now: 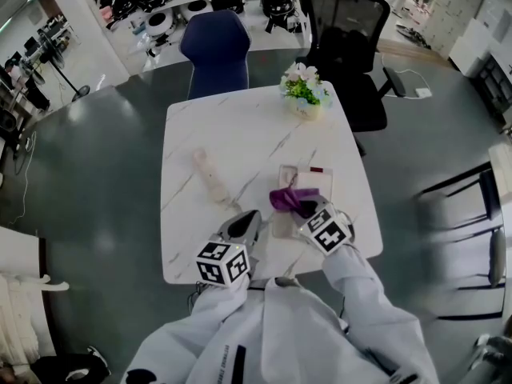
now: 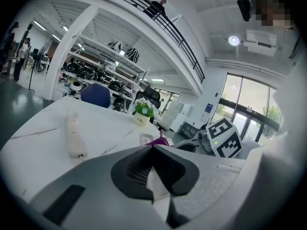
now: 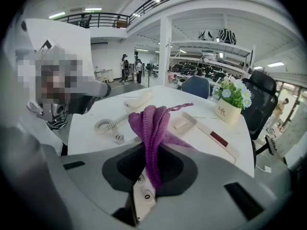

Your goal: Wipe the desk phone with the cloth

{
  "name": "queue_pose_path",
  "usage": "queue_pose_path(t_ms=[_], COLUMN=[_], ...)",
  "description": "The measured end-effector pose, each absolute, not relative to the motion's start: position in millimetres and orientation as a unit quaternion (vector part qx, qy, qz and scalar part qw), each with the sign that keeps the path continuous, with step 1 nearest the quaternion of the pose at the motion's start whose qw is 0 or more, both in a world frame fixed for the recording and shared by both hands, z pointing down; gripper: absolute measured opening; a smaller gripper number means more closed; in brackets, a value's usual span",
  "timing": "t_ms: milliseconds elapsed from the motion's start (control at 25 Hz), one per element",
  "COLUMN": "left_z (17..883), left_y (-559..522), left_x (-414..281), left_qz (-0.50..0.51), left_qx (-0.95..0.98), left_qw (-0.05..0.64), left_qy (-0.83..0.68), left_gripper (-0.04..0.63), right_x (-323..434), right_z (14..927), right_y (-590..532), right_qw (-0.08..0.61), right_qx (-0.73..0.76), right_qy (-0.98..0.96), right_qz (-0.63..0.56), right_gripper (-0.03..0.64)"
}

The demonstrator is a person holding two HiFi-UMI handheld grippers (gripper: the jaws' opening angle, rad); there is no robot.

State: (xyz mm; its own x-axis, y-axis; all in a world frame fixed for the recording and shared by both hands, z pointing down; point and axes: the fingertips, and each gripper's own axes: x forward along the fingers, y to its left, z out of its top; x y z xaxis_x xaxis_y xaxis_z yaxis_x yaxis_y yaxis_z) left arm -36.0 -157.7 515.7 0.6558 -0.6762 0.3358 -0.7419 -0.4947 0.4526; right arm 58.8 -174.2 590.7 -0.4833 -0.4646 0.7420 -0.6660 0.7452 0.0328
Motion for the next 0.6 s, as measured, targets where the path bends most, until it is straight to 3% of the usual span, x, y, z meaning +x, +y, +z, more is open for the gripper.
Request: queue_pose_path(t_ms=[600], left_z=[518], left_y=[-151], left_x=[-38], left_qz=[0.053], left_qx=[0.867], left_qw=[0.291], left_qy=[-0.401], left_gripper=[-0.003], right_x=[53], right_z=[600], right_y=[-151], right_qw=[0.387], right_qx=[0.324], right_qy=[-0.85], right_qz=[0.149], right_gripper=[0.041])
